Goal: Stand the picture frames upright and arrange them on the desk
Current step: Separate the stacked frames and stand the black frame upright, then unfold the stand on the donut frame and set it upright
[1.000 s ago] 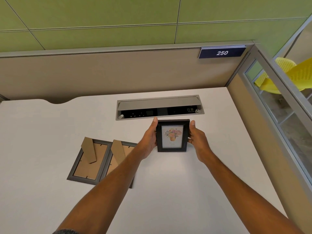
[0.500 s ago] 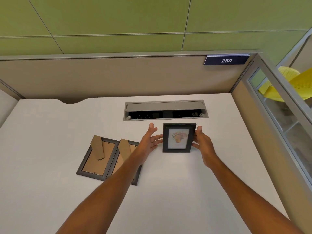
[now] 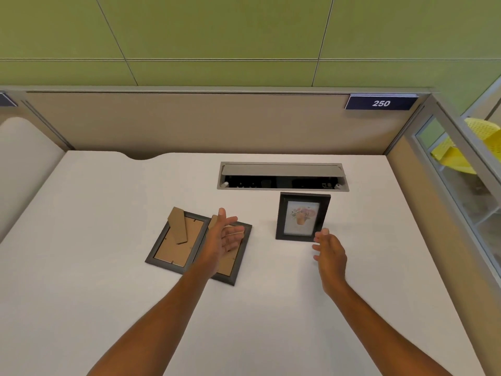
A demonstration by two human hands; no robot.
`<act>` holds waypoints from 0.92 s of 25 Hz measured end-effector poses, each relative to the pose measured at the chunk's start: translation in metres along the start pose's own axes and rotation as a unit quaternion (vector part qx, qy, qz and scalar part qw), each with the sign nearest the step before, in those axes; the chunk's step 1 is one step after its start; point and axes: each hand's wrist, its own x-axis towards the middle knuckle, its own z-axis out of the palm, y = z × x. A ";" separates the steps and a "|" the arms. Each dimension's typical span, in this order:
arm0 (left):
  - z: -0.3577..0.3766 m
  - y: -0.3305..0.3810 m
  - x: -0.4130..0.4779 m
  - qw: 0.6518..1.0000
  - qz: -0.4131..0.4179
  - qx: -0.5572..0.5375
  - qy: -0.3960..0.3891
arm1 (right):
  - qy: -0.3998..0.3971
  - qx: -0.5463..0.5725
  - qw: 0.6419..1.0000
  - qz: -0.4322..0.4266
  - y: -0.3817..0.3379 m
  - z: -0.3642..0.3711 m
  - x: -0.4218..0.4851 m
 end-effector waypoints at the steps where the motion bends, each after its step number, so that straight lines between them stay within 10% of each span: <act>1: -0.008 0.000 -0.004 1.000 0.006 -0.002 0.014 | -0.019 -0.004 1.000 0.002 0.002 0.008 -0.008; 6: -0.043 0.001 -0.022 0.998 0.021 0.027 0.055 | -0.102 -0.015 0.995 0.012 0.013 0.051 -0.050; 13: -0.080 -0.031 -0.050 0.926 0.144 0.349 0.000 | -0.184 -0.107 0.977 0.017 0.033 0.109 -0.097; 23: -0.074 -0.061 -0.053 0.840 0.072 0.524 -0.120 | -0.169 -0.209 0.963 0.005 0.044 0.145 -0.105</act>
